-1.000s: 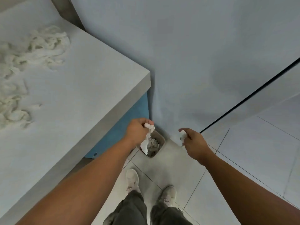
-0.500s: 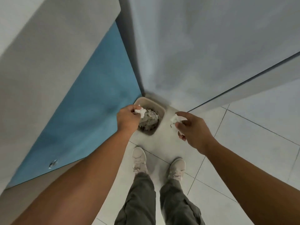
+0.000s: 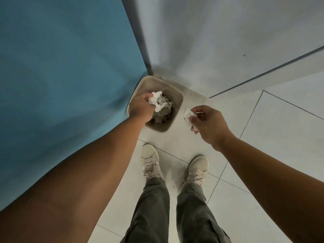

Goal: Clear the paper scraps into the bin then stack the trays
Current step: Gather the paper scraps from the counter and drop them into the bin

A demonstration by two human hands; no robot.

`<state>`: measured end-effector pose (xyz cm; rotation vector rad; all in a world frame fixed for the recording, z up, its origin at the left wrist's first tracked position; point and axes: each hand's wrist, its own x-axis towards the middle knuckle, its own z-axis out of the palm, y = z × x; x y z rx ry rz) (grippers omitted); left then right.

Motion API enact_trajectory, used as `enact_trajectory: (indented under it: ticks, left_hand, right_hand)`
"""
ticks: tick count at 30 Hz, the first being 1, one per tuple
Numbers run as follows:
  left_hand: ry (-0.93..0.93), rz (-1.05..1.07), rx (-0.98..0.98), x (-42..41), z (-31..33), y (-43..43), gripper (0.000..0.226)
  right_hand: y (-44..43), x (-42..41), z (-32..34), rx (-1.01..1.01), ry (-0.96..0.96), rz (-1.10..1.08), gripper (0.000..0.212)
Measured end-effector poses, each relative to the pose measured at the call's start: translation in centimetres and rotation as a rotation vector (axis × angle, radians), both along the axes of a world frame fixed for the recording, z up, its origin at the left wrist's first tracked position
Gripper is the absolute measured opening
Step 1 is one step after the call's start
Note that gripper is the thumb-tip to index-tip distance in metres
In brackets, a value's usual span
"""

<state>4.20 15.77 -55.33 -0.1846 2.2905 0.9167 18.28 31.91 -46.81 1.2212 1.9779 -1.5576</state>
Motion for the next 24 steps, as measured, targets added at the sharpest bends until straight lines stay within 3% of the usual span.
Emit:
enact_trajectory:
  ticks: [4, 10, 18, 24]
  left_hand:
    - [0.021, -0.094, -0.095, 0.1, 0.3, -0.6, 0.056]
    - [0.052, -0.103, -0.097, 1.2, 1.2, -1.8, 0.036]
    - [0.04, -0.093, -0.05, 2.1, -0.3, -3.4, 0.035]
    - [0.025, -0.073, -0.034, 2.1, -0.8, -4.7, 0.037]
  right_hand:
    - [-0.8, -0.9, -2.5, -0.005, 0.022, -0.055, 0.009]
    - [-2.7, -3.0, -6.9, 0.059, -0.02, -0.031, 0.024]
    - [-4.1, -8.1, -10.3, 0.191, 0.048, 0.058, 0.032]
    - [-4.1, -8.1, -12.8, 0.184, -0.045, 0.259, 0.051]
